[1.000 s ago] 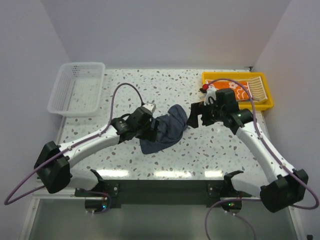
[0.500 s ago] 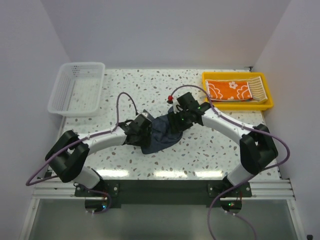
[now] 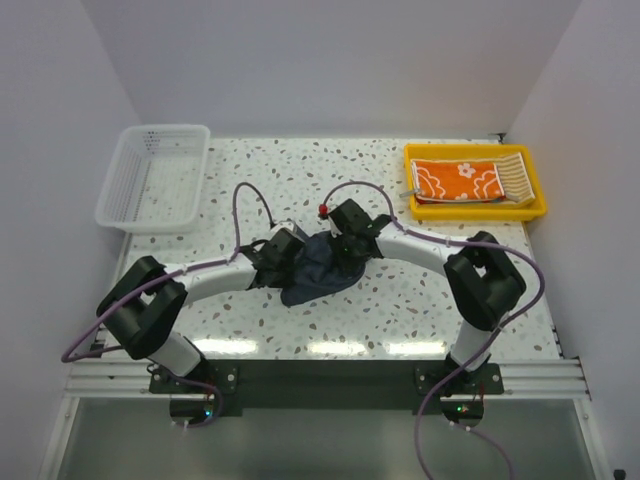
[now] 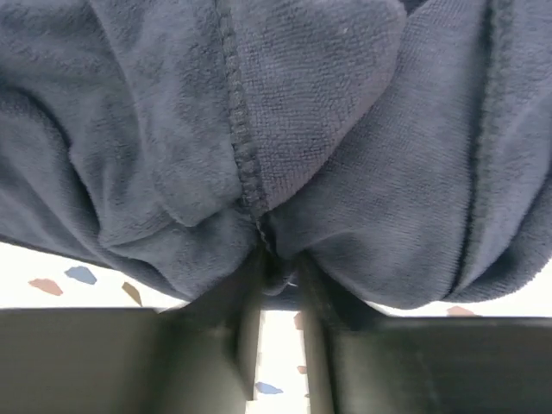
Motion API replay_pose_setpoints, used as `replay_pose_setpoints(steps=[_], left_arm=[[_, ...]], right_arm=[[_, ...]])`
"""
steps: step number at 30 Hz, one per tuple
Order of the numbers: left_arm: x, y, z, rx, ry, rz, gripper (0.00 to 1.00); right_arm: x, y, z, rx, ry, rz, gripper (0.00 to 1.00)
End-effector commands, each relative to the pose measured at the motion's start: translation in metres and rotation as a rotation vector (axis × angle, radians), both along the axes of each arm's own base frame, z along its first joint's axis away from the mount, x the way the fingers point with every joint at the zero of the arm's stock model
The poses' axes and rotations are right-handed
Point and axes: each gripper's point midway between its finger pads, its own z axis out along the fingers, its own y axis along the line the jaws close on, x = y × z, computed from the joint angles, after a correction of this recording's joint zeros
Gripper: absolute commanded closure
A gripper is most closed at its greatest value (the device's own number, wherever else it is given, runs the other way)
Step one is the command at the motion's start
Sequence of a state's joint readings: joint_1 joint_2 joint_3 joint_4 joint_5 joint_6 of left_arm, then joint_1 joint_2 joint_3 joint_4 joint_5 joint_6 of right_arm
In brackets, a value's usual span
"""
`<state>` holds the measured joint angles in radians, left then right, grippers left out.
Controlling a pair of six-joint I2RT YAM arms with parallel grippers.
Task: Fold and stack the towels
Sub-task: Flatten out the crumpled towel
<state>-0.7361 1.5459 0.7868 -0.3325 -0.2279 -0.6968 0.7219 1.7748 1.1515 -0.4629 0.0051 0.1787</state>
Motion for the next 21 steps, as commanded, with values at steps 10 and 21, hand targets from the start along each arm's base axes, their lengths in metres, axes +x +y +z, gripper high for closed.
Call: replay_pose_setpoints(steps=[10,21], left_arm=[[-0.036,0.023,-0.032,0.066,0.125,-0.009,1.0],[-0.058,0.023,-0.024,-0.013,0.153,-0.033,1.0]], right_arm=[[0.088,-0.028,0.116,-0.068,-0.315,-0.105,1.0],[0.232,-0.038,0.222,0.126,-0.528,-0.406,0.3]])
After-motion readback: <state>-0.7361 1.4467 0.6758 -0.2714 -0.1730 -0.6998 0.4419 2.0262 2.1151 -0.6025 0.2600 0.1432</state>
